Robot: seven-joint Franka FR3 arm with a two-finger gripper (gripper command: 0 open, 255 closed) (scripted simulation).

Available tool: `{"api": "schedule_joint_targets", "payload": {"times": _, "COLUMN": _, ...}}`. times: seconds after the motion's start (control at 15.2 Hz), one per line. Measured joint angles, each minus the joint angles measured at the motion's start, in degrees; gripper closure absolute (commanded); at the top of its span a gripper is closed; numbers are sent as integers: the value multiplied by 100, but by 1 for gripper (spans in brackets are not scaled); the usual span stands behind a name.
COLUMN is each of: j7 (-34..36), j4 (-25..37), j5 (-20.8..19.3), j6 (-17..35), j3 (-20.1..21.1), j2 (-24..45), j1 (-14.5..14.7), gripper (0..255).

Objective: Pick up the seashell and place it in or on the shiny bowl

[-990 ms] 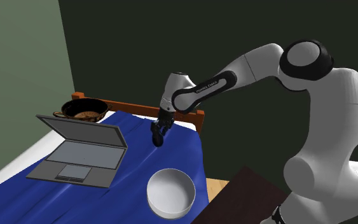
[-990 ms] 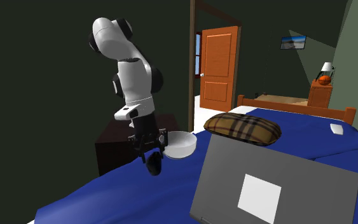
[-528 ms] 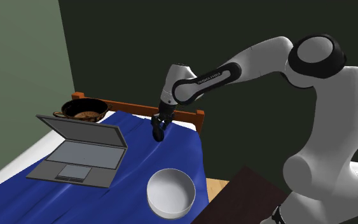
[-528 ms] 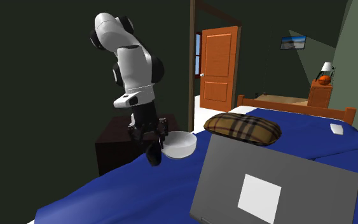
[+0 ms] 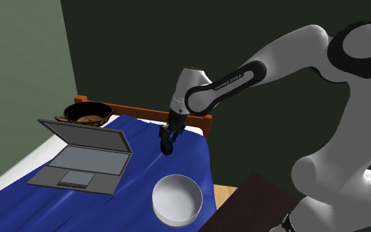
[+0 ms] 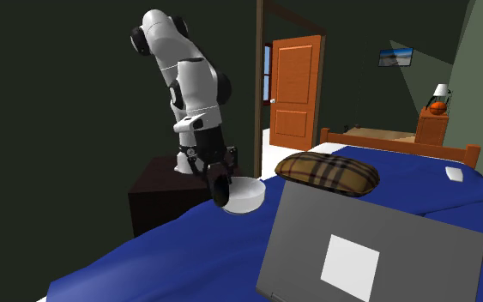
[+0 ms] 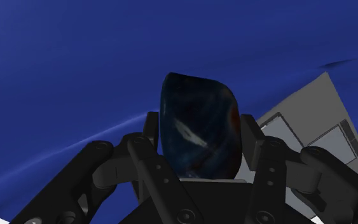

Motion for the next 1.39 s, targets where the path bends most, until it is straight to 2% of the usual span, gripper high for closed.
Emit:
{"api": "schedule_joint_targets", "payload": {"times": 0.2, "j7": -71, "j4": -648, "j5": 504, "j6": 298, "j3": 883, "j2": -504, "j1": -710, "gripper": 255}}
{"api": "schedule_joint_targets", "payload": {"times": 0.33, "j7": -182, "j4": -1113, "j5": 937, "j6": 448, "j3": 2121, "j2": -852, "j1": -1802, "gripper": 255}}
{"api": "schedule_joint_targets", "payload": {"times": 0.46, "j7": 29, "j4": -1450, "j5": 919, "j6": 579, "j3": 3077, "j2": -852, "j1": -2596, "gripper": 255}}
{"api": "schedule_joint_targets", "payload": {"times": 0.53, "j7": 242, "j4": -1682, "j5": 737, "j6": 636, "j3": 3672, "j2": -728, "j1": -3149, "gripper": 255}}
{"api": "schedule_joint_targets", "payload": {"times": 0.59, "j7": 508, "j4": -1825, "j5": 508, "j6": 609, "j3": 4144, "j2": -577, "j1": -3553, "gripper": 255}}
{"api": "schedule_joint_targets", "payload": {"times": 0.66, "j7": 774, "j4": -2035, "j5": 347, "j6": 703, "j3": 4463, "j2": -494, "j1": -3760, "gripper": 255}}
{"api": "schedule_joint_targets", "payload": {"times": 0.79, "j7": 1294, "j4": -2341, "j5": 12, "j6": 725, "j3": 5072, "j2": -253, "j1": -4164, "gripper": 255}}
{"api": "schedule_joint_targets", "payload": {"times": 0.99, "j7": 1941, "j4": -2715, "j5": -341, "j6": 732, "j3": 5742, "j2": 43, "j1": -4538, "gripper": 255}}
{"api": "schedule_joint_targets", "payload": {"times": 1.12, "j7": 2036, "j4": -2847, "j5": -399, "j6": 858, "j3": 5798, "j2": 31, "j1": -4576, "gripper": 255}}
{"api": "schedule_joint_targets", "payload": {"times": 1.39, "j7": 1877, "j4": -2950, "j5": -186, "j6": 1287, "j3": 5496, "j2": -310, "j1": -4277, "gripper": 255}}
